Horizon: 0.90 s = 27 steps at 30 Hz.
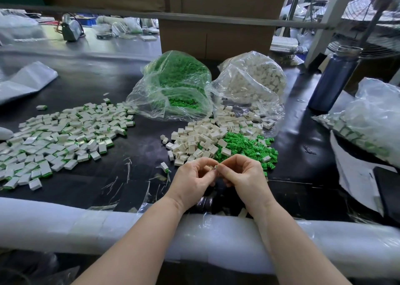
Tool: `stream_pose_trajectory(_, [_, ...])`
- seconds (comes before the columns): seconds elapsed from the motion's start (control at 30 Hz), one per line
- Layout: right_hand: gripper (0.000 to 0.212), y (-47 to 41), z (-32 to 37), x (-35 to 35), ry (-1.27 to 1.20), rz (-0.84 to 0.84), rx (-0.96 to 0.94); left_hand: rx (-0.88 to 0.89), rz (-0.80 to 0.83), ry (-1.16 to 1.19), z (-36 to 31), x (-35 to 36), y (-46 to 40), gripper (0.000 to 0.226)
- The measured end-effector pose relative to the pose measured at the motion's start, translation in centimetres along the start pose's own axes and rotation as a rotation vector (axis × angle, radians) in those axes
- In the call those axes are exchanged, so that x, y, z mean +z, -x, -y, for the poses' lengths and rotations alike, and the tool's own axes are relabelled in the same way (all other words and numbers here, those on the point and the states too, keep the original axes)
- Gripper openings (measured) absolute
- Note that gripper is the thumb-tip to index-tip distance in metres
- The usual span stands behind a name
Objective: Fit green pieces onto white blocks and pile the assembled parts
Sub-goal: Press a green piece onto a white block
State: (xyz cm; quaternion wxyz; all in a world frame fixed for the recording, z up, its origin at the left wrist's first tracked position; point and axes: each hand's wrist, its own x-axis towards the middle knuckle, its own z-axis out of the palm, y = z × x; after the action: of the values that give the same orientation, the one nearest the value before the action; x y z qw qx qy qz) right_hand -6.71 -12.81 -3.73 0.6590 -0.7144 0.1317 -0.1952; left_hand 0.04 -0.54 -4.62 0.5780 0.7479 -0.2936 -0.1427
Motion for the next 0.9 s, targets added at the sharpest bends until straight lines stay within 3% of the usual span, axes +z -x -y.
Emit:
stream_pose_trajectory(0.3, [0.013,0.0,0.0,0.0,-0.026,0.03,-0.016,-0.046,-0.029,0.109,-0.4,-0.1,0.0,0.021])
stream_pose_trajectory(0.57, [0.007,-0.1,-0.2,-0.1,-0.039,-0.002,-0.003,-0.001,-0.057,0.044,-0.6,-0.2,-0.1,0.018])
stream_pose_trajectory(0.8, [0.028,-0.1,-0.1,0.2,0.033,0.196,0.023,0.032,0.006,0.046,-1.0,-0.2,0.2,0.017])
stream_pose_trajectory(0.9, [0.025,-0.2,-0.2,0.0,0.004,0.211,0.034,0.039,0.035,0.037,-1.2,-0.1,0.2,0.014])
